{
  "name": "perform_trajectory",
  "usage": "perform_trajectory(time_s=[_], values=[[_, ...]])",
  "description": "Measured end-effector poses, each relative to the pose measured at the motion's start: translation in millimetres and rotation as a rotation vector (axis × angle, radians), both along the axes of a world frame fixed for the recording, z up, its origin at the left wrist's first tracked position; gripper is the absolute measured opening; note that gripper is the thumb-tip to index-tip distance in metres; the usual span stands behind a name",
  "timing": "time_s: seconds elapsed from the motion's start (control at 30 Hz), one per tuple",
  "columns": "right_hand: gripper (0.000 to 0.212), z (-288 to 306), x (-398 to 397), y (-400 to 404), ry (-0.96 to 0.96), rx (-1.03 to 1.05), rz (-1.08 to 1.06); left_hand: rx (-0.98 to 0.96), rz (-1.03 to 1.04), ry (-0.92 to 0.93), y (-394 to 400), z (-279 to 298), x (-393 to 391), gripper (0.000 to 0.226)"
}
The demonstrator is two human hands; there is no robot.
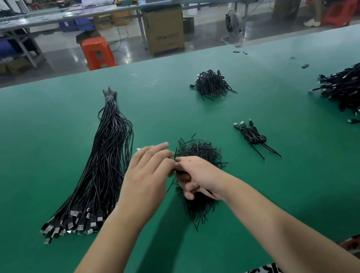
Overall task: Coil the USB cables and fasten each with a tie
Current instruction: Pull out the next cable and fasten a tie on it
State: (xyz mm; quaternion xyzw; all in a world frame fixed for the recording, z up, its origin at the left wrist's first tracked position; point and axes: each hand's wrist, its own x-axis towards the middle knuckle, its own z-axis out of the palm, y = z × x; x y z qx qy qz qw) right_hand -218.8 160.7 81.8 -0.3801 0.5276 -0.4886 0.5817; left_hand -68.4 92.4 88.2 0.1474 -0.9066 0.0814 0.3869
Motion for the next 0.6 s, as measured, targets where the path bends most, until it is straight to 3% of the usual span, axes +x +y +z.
perform_trajectory(time_s=[0.13, 0.27, 0.33, 0.43, 0.6], values=[[0.021, -0.2, 6.2, -0.1, 0.010, -0.002, -0.038, 0.349, 0.044, 0.105, 1.6, 4.4, -4.1, 0.015], [0.021, -5.6, 11.2, 3.1, 0.021, -0.047, -0.057, 0.741, 0.123, 0.220, 7.1, 8.7, -7.7, 0.012], [0.029, -5.4, 10.0, 3.9, 0.252, -0.125, -0.057, 0.871, 0.153, 0.235, 5.4, 11.8, -9.7, 0.017], [0.034, -6.6, 8.4, 4.0, 0.779, -0.246, -0.058, 1.000, 0.179, 0.199, -0.4, 17.6, -11.1, 0.019], [0.033, -4.6, 9.5, 7.6, 1.020, -0.265, -0.003, 1.182, 0.215, 0.121, -5.3, 21.2, -7.1, 0.017]])
